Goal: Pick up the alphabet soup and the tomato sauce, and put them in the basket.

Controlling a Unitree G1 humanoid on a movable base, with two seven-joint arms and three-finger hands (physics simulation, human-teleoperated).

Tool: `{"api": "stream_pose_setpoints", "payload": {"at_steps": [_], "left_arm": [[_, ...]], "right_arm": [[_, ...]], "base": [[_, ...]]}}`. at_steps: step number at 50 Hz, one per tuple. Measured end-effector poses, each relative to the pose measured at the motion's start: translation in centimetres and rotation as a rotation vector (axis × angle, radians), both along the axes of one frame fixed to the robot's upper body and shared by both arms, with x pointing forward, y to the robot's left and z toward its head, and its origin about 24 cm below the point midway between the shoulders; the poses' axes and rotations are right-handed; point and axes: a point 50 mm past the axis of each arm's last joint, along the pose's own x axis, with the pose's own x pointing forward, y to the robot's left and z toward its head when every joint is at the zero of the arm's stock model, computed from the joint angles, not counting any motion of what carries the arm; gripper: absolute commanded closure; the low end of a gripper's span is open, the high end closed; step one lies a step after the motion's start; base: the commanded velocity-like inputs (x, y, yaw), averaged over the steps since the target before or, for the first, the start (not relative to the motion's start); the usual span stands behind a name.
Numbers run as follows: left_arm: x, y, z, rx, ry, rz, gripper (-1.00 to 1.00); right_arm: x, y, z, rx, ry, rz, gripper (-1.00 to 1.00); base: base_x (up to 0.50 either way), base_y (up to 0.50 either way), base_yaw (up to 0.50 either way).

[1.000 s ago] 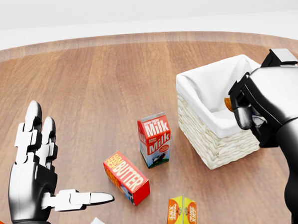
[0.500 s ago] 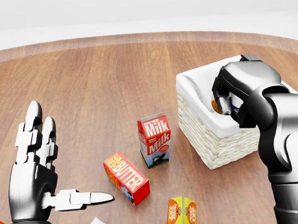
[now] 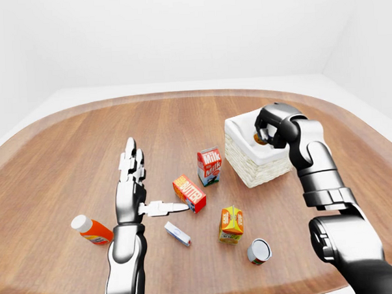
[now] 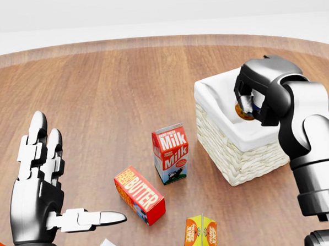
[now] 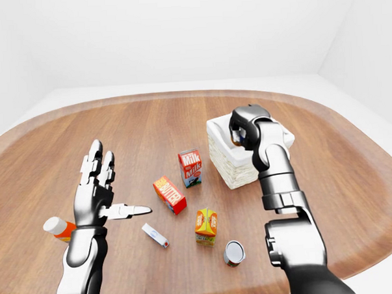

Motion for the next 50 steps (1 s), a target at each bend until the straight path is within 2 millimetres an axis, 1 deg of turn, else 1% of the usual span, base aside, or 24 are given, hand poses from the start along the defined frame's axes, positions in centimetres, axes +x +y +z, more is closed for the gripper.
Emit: {"api": "stream_pose_setpoints", "payload": {"at_steps": [6, 12, 21, 28, 50], "left_arm": [[0.0, 0.0, 0.0, 0.0, 0.0, -0.001, -1.0], [0.0, 0.0, 0.0, 0.0, 0.002, -0.001, -1.0], [0.0, 0.0, 0.0, -0.001, 0.002, -0.001, -1.0], [0.0, 0.0, 0.1, -0.001, -0.003, 0.0, -1.0], [0.0, 0.0, 0.2, -0.004, -0.01, -0.001, -1.0]], "right_arm": [[0.4, -0.2, 0.5, -0.007, 0.007, -0.01, 1.0], [1.2, -0.4, 0.5, -0.014, 0.025, -0.021, 1.0], [2.5, -0.5, -0.3, -0.011, 0.055, -0.034, 1.0], [3.1, -0.5, -0.8, -0.006, 0.07, -0.042, 1.0], [3.6, -0.5, -2.3, -0.015, 0.09, -0.077, 1.0]], "base": [[0.0, 0.0, 0.0], [0.0, 0.0, 0.0], [0.0, 0.0, 0.0], [0.0, 0.0, 0.0], [0.0, 0.0, 0.0]]}}
